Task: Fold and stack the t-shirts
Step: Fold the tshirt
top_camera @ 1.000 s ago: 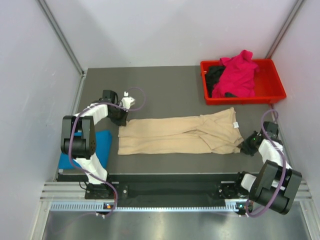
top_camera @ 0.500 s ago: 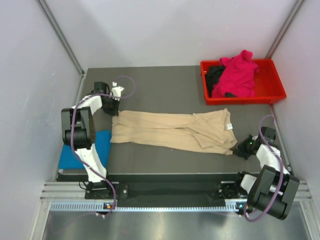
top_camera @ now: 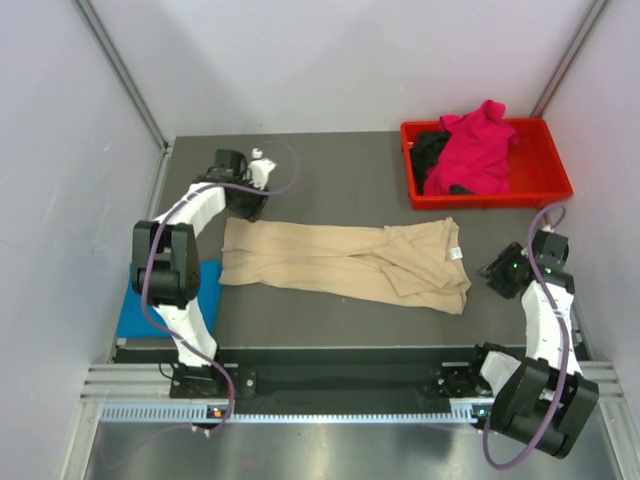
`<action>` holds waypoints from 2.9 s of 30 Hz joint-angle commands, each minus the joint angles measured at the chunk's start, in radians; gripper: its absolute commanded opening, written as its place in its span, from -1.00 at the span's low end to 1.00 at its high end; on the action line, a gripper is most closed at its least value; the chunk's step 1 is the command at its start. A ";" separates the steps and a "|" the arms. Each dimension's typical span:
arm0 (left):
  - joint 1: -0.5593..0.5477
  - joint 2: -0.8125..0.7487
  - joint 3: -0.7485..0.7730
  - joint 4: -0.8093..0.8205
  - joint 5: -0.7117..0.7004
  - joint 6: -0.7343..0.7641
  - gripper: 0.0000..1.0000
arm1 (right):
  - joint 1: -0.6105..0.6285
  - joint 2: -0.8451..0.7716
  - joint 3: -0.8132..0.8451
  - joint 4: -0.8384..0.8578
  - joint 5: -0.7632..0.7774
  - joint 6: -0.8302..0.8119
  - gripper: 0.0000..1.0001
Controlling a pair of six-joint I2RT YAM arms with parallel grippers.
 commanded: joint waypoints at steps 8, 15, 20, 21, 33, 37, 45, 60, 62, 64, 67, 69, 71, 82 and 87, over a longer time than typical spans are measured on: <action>-0.442 -0.087 0.113 0.119 0.198 -0.160 -0.03 | 0.130 0.056 0.016 0.133 -0.130 -0.113 -0.25; -0.645 0.227 0.364 0.089 0.257 -0.203 0.02 | 0.227 0.163 -0.014 0.265 -0.127 -0.073 -0.35; -0.707 0.414 0.567 0.067 0.284 -0.231 -0.01 | 0.253 0.211 -0.043 0.335 -0.136 -0.036 -0.36; -0.710 0.430 0.589 0.067 0.286 -0.237 -0.02 | 0.254 0.217 -0.047 0.351 -0.133 -0.030 -0.36; -0.733 0.496 0.613 0.052 0.347 -0.256 -0.19 | 0.271 0.288 -0.065 0.426 -0.157 -0.007 -0.41; -0.734 0.493 0.658 0.059 0.356 -0.262 -0.11 | 0.279 0.309 -0.060 0.438 -0.173 -0.003 -0.42; -0.736 0.542 0.715 0.049 0.324 -0.257 -0.15 | 0.282 0.305 -0.060 0.412 -0.145 0.007 -0.37; -0.740 0.557 0.666 0.069 0.227 -0.199 -0.12 | 0.303 0.258 -0.088 0.372 -0.090 0.024 -0.19; -0.748 0.551 0.653 0.061 0.246 -0.194 -0.33 | 0.309 0.287 -0.088 0.401 -0.098 0.033 -0.24; -0.751 0.534 0.638 0.050 0.272 -0.190 -0.54 | 0.319 0.303 -0.080 0.415 -0.116 0.039 -0.35; -0.754 0.510 0.626 0.033 0.316 -0.196 -0.93 | 0.331 0.311 -0.062 0.409 -0.112 0.042 -0.55; -0.756 0.498 0.626 0.027 0.332 -0.199 -1.00 | 0.331 0.300 -0.054 0.398 -0.093 0.034 -0.69; -0.754 0.484 0.626 0.021 0.333 -0.202 -1.00 | 0.331 0.282 -0.045 0.377 -0.075 0.024 -0.87; -0.754 0.453 0.662 -0.031 0.369 -0.216 -0.91 | 0.332 0.186 -0.010 0.288 -0.027 -0.006 -0.99; -0.756 0.442 0.669 -0.054 0.375 -0.211 -0.95 | 0.339 0.174 -0.013 0.282 -0.036 -0.010 -1.00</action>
